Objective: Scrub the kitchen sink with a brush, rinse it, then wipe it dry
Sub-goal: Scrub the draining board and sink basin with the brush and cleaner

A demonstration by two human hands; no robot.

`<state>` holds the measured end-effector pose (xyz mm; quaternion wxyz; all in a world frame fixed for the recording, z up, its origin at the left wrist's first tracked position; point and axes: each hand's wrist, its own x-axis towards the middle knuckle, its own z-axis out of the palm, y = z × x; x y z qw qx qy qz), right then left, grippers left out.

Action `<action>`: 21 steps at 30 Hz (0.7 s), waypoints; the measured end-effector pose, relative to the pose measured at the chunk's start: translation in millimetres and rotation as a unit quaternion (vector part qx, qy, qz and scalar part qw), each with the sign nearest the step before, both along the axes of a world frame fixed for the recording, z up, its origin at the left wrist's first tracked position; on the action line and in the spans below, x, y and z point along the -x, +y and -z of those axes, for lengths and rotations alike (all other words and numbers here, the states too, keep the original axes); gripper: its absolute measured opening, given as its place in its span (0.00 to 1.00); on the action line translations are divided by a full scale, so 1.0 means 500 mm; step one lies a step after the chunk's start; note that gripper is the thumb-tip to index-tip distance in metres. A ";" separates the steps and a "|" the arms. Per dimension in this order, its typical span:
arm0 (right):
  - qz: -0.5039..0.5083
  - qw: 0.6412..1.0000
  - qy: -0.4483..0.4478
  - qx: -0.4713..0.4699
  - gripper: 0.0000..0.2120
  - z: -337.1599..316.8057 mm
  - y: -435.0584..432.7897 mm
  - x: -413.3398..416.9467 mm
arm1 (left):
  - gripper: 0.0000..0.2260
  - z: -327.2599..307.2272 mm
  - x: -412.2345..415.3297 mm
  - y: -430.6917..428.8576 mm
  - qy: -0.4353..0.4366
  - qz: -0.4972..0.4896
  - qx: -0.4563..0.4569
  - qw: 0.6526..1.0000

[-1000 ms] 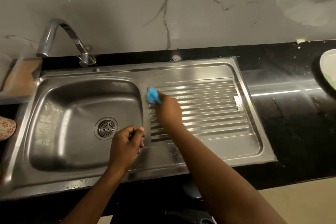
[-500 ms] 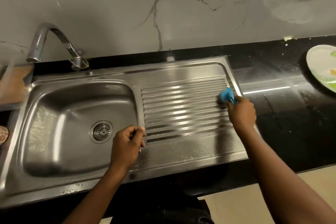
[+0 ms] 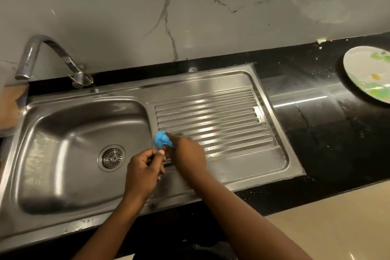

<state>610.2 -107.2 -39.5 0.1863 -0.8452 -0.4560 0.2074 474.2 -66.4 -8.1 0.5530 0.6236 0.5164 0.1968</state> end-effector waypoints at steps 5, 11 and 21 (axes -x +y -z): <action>0.184 0.982 0.005 -0.036 0.21 0.003 -0.161 -0.209 | 0.13 0.010 -0.037 -0.011 -0.006 0.018 0.014 1.000; 0.312 0.949 -0.045 -0.025 0.23 -0.011 -0.274 -0.433 | 0.13 0.014 -0.077 -0.035 -0.010 0.028 0.024 0.999; 0.252 0.966 -0.028 -0.039 0.20 -0.012 -0.067 -0.563 | 0.14 0.012 -0.118 -0.045 0.003 0.011 0.017 1.000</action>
